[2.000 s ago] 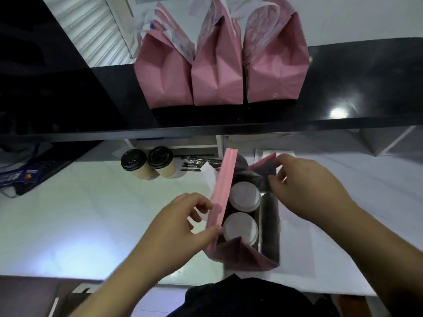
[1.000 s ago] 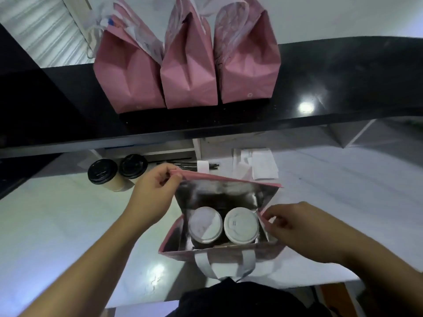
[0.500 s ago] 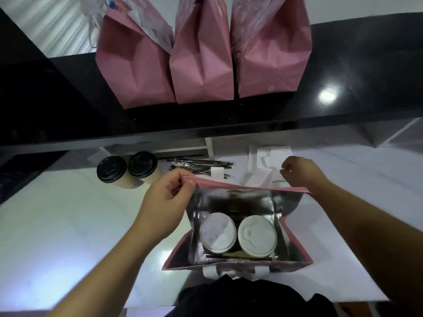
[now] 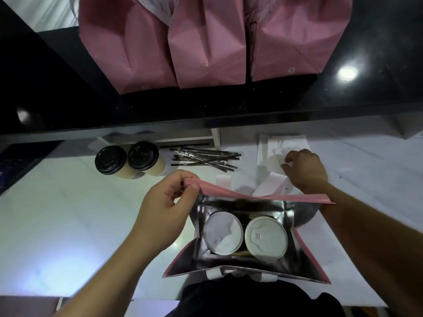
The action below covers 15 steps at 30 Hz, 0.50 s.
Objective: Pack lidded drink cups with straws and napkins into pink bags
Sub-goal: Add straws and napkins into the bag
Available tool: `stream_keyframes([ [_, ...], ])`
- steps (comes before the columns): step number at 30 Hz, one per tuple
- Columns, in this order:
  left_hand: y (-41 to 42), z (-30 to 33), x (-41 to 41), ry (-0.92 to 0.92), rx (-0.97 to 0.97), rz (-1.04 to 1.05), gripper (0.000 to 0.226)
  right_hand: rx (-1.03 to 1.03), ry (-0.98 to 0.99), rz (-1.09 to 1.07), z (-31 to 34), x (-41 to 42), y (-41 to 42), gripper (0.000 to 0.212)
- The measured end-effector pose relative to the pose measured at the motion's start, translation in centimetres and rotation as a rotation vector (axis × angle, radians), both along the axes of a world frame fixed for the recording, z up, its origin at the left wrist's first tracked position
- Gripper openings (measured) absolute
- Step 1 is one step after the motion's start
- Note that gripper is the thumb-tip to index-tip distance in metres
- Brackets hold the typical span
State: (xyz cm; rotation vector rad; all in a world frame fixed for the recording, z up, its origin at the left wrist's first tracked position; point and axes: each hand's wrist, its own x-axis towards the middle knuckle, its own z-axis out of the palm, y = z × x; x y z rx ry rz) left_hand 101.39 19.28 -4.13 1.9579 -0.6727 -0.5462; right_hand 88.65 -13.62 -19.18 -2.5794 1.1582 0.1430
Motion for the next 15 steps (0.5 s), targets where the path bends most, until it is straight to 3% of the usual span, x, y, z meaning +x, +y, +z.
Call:
stream_keyframes([
  [4, 0.0, -0.1, 0.0, 0.008, 0.008, -0.001, 0.019, -0.034, -0.052, 0.015, 0.0, -0.2, 0.2, 0.024],
  [10, 0.0, -0.1, 0.2, 0.012, 0.003, 0.011, 0.021, 0.179, -0.261, -0.211, 0.6, -1.0, -0.5, 0.020],
  [15, -0.1, 0.0, 0.1, 0.022, 0.002, 0.019, 0.020, 0.216, -0.244, -0.222, 0.9, -1.6, -0.9, 0.029],
])
